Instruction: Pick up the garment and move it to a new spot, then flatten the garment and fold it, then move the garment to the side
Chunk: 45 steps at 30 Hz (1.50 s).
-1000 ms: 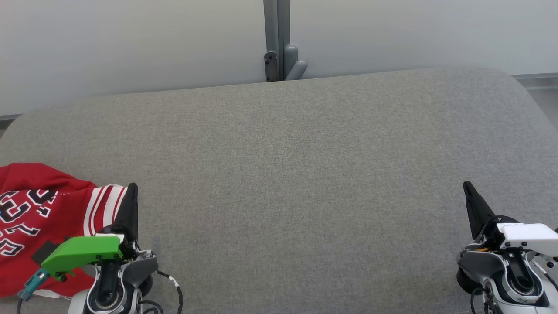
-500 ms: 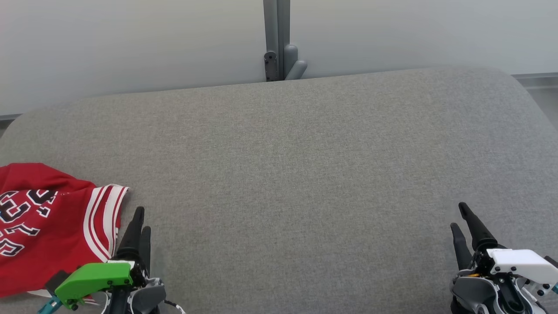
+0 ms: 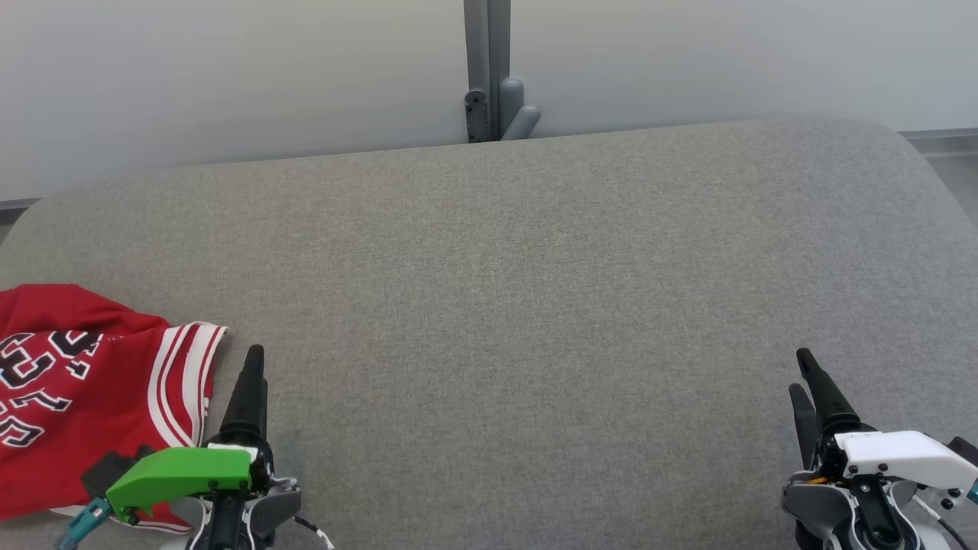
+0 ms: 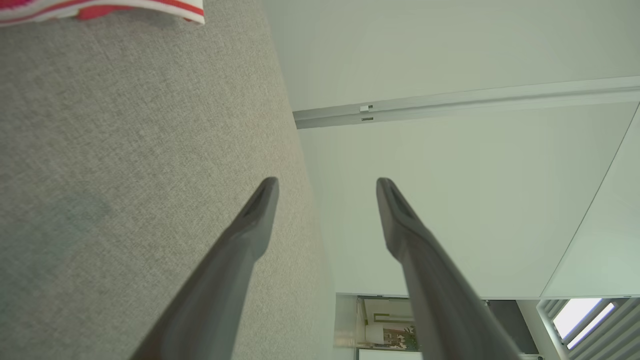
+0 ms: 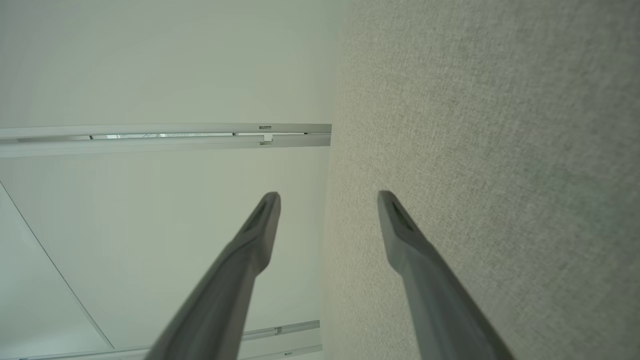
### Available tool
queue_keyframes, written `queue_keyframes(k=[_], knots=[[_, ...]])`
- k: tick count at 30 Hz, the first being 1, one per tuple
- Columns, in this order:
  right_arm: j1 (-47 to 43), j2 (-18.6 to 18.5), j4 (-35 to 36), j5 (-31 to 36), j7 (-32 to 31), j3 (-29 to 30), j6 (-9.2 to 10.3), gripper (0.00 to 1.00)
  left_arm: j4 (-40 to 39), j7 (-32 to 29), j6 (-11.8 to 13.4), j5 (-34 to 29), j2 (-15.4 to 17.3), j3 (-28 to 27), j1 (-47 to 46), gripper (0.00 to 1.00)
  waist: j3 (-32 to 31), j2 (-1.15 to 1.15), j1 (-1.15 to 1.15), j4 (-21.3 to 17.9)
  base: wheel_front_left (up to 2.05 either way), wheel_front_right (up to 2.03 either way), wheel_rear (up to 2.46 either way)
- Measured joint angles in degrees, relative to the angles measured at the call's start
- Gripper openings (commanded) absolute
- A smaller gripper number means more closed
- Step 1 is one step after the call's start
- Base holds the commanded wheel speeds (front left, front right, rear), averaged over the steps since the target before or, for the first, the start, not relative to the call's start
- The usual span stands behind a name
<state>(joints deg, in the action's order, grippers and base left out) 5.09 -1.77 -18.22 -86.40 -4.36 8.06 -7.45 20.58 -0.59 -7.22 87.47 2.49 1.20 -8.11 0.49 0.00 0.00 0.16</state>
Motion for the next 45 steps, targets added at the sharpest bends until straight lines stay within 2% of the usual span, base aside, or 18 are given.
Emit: queue_keyframes(k=[12,26,45], knots=[[-0.19,-0.04,2.86,14.40,3.22,-1.27,-0.01,1.00,-4.27,2.52,-0.01,-16.10,-0.07,0.21,0.75,1.00,0.18,0.00,0.00,0.09,0.00,0.00,0.00],[-0.52,-0.64,7.40,34.46,6.48,-5.72,-0.01,1.00,-8.78,5.20,0.26,-30.78,-0.05,1.12,1.04,1.00,0.43,0.00,0.00,-0.02,0.00,0.00,0.00],[-1.34,-0.73,11.99,51.03,10.12,-8.29,-0.01,1.00,-11.54,8.24,3.16,-48.24,-0.02,4.43,1.07,1.00,0.48,0.00,0.00,-0.04,0.00,0.00,0.00]])
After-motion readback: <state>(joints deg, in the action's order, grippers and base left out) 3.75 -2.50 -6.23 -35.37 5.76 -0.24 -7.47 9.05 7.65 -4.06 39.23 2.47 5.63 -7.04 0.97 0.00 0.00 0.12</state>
